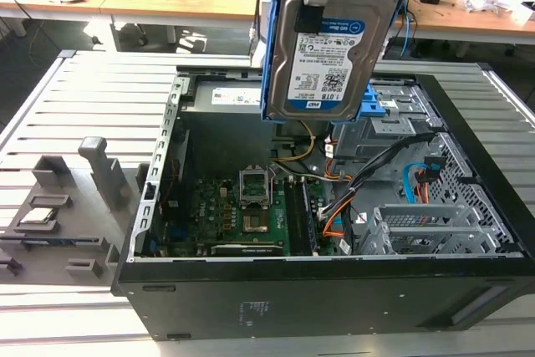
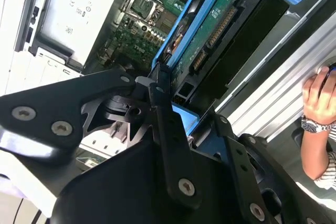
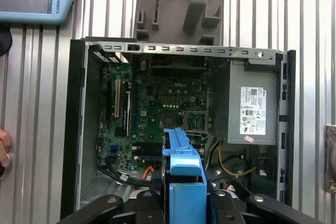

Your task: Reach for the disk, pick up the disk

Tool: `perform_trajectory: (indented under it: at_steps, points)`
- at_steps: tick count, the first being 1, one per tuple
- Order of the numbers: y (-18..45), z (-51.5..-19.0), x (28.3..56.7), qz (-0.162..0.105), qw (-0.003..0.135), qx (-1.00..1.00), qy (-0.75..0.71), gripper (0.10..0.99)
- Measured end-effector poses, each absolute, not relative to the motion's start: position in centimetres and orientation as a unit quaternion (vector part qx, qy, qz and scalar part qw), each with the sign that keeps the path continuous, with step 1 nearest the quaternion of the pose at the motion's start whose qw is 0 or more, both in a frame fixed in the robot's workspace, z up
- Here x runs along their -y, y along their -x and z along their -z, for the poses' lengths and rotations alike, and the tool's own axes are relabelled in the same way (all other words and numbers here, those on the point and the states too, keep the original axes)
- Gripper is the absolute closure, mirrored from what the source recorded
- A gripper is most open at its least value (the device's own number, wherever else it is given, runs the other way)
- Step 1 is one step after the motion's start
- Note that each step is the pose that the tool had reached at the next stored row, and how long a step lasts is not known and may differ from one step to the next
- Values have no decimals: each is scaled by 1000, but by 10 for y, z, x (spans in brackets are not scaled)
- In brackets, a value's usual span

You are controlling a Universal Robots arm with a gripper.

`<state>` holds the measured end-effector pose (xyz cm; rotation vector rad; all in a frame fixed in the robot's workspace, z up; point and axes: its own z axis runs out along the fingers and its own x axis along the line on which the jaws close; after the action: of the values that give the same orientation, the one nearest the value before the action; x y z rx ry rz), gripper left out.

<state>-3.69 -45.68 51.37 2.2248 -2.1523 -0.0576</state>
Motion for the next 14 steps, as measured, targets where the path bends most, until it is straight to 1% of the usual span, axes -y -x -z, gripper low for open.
perform_trajectory:
  at_steps: [14]
  points:
    - [37,-514,478,19,23,695,-718,718]
